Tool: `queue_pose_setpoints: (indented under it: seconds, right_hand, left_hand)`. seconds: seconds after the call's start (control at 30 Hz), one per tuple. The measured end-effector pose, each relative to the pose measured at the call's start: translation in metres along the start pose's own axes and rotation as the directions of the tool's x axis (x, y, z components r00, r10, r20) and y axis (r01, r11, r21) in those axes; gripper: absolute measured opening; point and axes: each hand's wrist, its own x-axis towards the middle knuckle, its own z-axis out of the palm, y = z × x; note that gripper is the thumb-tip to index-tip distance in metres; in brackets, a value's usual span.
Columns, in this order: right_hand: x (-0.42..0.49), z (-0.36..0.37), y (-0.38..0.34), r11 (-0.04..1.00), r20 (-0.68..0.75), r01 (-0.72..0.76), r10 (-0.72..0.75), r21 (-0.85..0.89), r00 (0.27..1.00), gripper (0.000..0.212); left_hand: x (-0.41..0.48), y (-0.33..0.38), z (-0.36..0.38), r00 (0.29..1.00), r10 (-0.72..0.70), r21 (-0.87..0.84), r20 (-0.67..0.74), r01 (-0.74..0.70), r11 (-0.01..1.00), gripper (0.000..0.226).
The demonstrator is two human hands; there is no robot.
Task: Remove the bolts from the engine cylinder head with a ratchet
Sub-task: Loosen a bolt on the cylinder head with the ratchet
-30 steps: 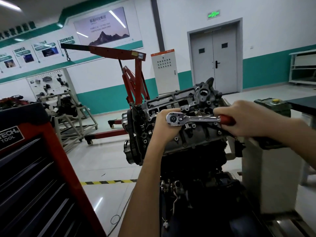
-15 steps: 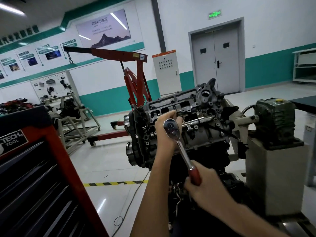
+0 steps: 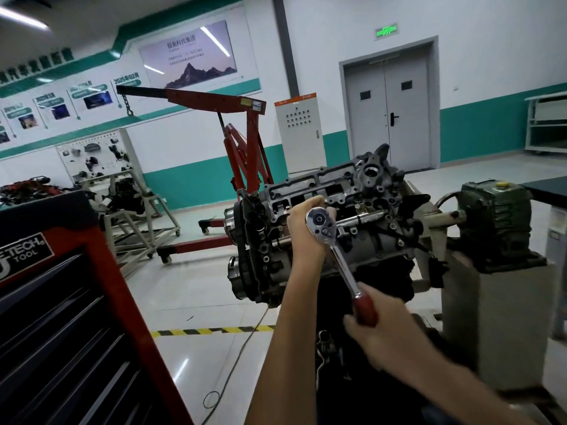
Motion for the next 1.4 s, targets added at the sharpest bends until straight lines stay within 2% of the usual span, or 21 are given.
queue_pose_setpoints:
  seconds: [0.07,0.13,0.2,0.3,0.37,0.43,0.47,0.5,0.57,0.67,0.73,0.8,0.87,0.93,1.0,1.07,1.17,1.23,1.27,1.33,1.4]
  right_hand:
    - [-0.008,0.032,-0.003,0.98,-0.039,-0.055,0.064,0.192,0.997,0.032]
    - [-0.007,0.039,-0.005,0.97,-0.014,-0.073,0.079,0.233,0.997,0.032]
    - [0.0,0.013,-0.003,0.997,0.042,-0.008,0.005,0.075,0.999,0.027]
    - [0.025,-0.055,-0.002,0.951,0.249,0.161,-0.095,-0.263,0.964,0.024]
    - [0.052,-0.099,-0.006,0.81,0.344,0.274,-0.096,-0.518,0.934,0.019]
    - [0.073,-0.126,-0.012,0.586,0.316,0.345,-0.156,-0.733,0.936,0.012]
    - [0.076,-0.131,-0.011,0.546,0.288,0.344,-0.188,-0.764,0.939,0.012]
    - [0.074,-0.129,-0.008,0.564,0.265,0.323,-0.186,-0.76,0.946,0.013]
    - [0.053,-0.106,0.003,0.711,0.22,0.258,-0.147,-0.654,0.964,0.024]
    - [0.01,-0.043,0.013,0.972,0.07,0.083,-0.069,-0.221,0.995,0.034]
    - [-0.008,0.002,0.01,0.996,0.018,-0.043,0.042,0.078,0.999,0.033]
    - [-0.015,0.034,0.006,0.967,-0.013,-0.088,0.093,0.237,0.996,0.032]
    - [-0.013,0.034,0.002,0.974,0.005,-0.075,0.075,0.212,0.997,0.031]
    - [-0.003,0.001,0.004,1.0,0.065,0.031,-0.03,-0.006,0.997,0.031]
    - [0.016,-0.047,0.005,0.953,0.197,0.16,-0.111,-0.257,0.974,0.027]
    - [0.045,-0.093,0.0,0.827,0.309,0.272,-0.127,-0.491,0.943,0.017]
    - [0.075,-0.129,-0.01,0.571,0.261,0.33,-0.201,-0.752,0.944,0.019]
    - [0.066,-0.122,-0.005,0.621,0.209,0.271,-0.173,-0.736,0.963,0.018]
    - [0.053,-0.108,0.001,0.71,0.182,0.226,-0.138,-0.667,0.973,0.017]
    - [0.024,-0.067,0.01,0.907,0.102,0.121,-0.087,-0.403,0.991,0.02]
    - [0.002,-0.023,0.012,0.996,0.038,0.023,-0.02,-0.092,0.999,0.026]
  left_hand:
    - [0.002,0.001,0.006,0.999,-0.029,-0.005,-0.019,0.028,1.0,0.041]
    - [0.003,-0.001,0.005,1.0,-0.005,0.047,-0.007,0.005,0.999,0.042]
    - [0.002,-0.004,-0.004,0.999,0.027,0.076,0.022,-0.028,0.997,0.044]
    - [-0.002,-0.003,-0.016,0.983,0.114,0.111,0.143,-0.13,0.985,0.025]
    - [-0.002,0.0,-0.018,0.952,0.145,0.124,0.268,-0.184,0.975,0.022]
    - [-0.003,0.005,-0.014,0.923,0.158,0.206,0.351,-0.241,0.948,0.027]
    - [-0.004,0.006,-0.012,0.925,0.167,0.226,0.34,-0.252,0.941,0.027]
    - [-0.005,0.005,-0.01,0.939,0.174,0.214,0.297,-0.243,0.946,0.026]
    - [-0.009,0.001,-0.008,0.958,0.19,0.16,0.213,-0.227,0.961,0.028]
    - [-0.012,0.001,0.0,0.985,0.118,0.109,0.126,-0.132,0.985,0.038]
    - [-0.01,0.003,0.006,0.998,-0.04,-0.058,0.044,0.042,0.997,0.036]
    - [-0.009,0.002,0.008,0.997,-0.073,-0.084,0.036,0.076,0.994,0.036]
    - [-0.009,0.001,0.003,0.998,-0.001,0.02,0.064,0.0,1.0,0.036]
    - [-0.008,-0.001,-0.007,0.99,0.08,0.118,0.116,-0.093,0.989,0.039]
    - [-0.007,0.001,-0.017,0.972,0.117,0.174,0.202,-0.153,0.973,0.031]
    - [-0.004,0.003,-0.021,0.944,0.12,0.184,0.309,-0.183,0.966,0.023]
    - [0.001,0.007,-0.015,0.915,0.143,0.239,0.377,-0.245,0.94,0.045]
    - [-0.002,0.006,-0.009,0.941,0.148,0.199,0.303,-0.215,0.956,0.037]
    - [-0.004,0.003,-0.007,0.961,0.141,0.154,0.238,-0.18,0.971,0.034]
    - [-0.006,-0.001,-0.001,0.987,0.112,0.105,0.114,-0.124,0.987,0.046]
    - [-0.005,-0.003,0.006,0.997,0.069,0.065,0.039,-0.071,0.995,0.053]
